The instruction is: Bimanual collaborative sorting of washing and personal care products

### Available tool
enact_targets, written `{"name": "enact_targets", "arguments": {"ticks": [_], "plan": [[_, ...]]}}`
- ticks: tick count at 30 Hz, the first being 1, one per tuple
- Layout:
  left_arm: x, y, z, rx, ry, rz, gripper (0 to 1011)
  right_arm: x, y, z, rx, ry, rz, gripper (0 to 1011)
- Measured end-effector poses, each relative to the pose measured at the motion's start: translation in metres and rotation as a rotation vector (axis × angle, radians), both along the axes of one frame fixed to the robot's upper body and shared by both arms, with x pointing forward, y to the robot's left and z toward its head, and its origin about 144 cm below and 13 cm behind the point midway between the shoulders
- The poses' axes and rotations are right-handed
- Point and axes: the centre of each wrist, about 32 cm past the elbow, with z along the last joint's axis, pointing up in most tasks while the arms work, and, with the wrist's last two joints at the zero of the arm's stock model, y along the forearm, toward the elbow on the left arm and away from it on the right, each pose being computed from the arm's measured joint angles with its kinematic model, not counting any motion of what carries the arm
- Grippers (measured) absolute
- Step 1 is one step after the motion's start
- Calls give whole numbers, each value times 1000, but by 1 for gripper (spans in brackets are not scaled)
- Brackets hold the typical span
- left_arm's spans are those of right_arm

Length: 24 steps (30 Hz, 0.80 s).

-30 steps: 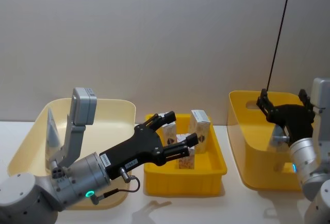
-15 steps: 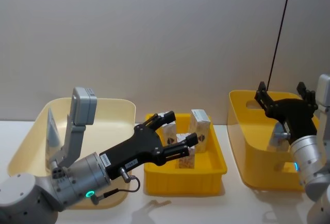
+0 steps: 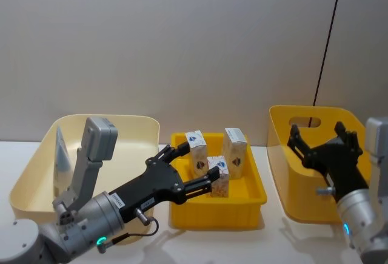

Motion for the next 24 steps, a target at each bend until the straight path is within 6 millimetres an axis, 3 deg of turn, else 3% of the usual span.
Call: {"name": "enact_targets", "arguments": {"ticks": [24], "plan": [[-36, 9, -18, 144, -2, 301, 1002, -62, 4, -43, -17, 126, 208, 1001]]}}
